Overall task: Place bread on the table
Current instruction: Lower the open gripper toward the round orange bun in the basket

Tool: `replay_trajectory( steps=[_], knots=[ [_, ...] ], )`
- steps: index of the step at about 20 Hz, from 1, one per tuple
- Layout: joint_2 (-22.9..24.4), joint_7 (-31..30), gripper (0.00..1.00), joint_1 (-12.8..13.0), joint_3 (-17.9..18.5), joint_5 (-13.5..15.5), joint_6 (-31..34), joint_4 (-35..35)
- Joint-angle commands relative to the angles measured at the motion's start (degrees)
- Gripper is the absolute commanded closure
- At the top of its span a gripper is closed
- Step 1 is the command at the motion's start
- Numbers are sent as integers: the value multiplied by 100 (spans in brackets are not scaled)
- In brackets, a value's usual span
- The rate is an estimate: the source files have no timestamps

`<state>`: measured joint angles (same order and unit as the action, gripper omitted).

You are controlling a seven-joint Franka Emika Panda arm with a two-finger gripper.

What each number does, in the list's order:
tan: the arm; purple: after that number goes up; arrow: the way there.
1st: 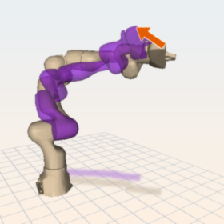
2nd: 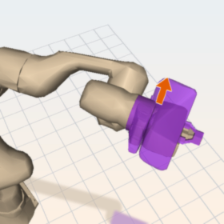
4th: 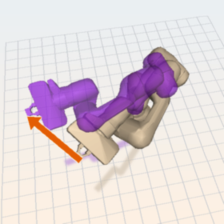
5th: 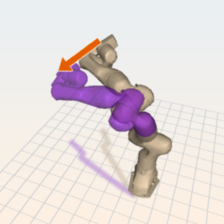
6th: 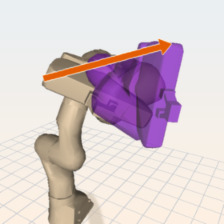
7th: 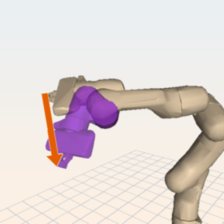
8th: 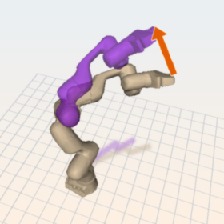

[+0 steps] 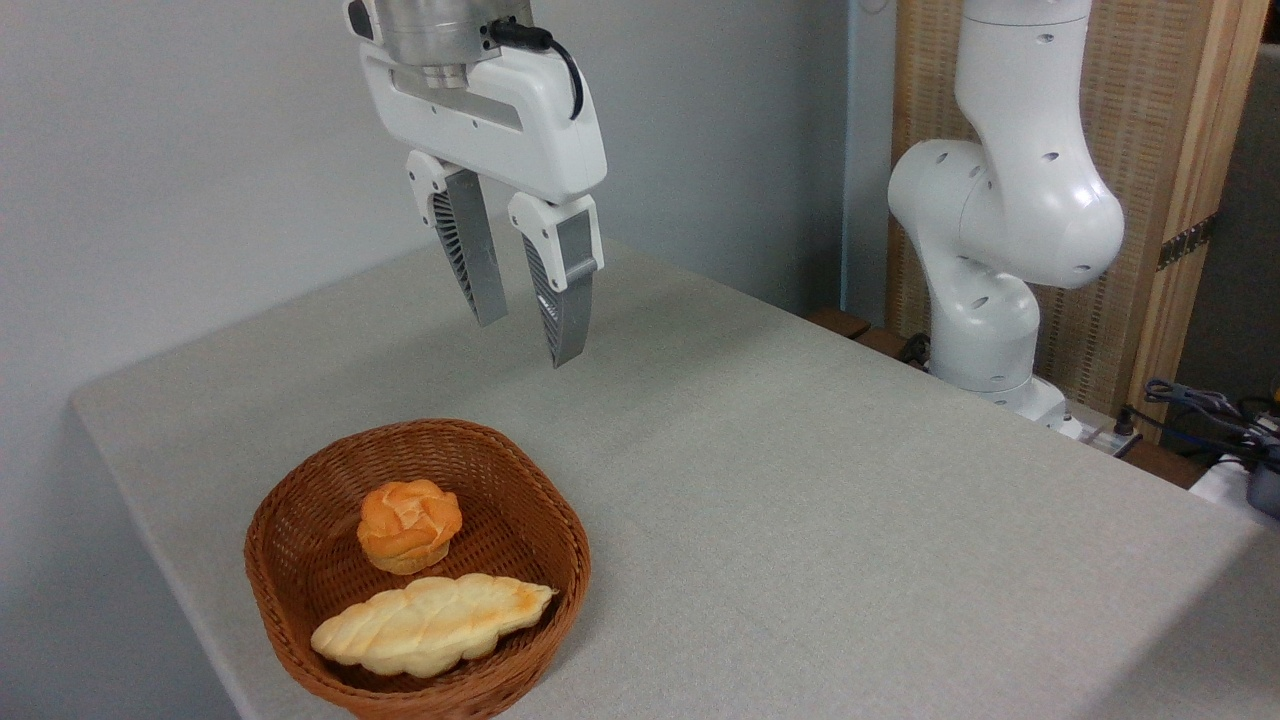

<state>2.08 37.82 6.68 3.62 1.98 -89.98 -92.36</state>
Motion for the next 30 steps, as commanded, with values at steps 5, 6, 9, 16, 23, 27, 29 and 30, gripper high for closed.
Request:
replay_trajectory(
  steps=[5, 6, 9, 16, 23, 27, 29, 30],
  knots=[
    [-41, 112, 0, 35, 271, 242, 147, 122],
    [-41, 103, 0, 35, 263, 242, 147, 113],
    [-23, 112, 0, 35, 262, 242, 138, 69],
    [223, 94, 0, 289, 210, 250, -1177, -729],
    [311, 103, 0, 966, 227, 198, -3295, -1968],
    [294, 112, 0, 1020, 227, 163, -4088, -2400],
    [250, 120, 0, 1020, 227, 163, -4360, -2523],
    [180, 155, 0, 1020, 227, 154, -4475, -2550]
  ],
)
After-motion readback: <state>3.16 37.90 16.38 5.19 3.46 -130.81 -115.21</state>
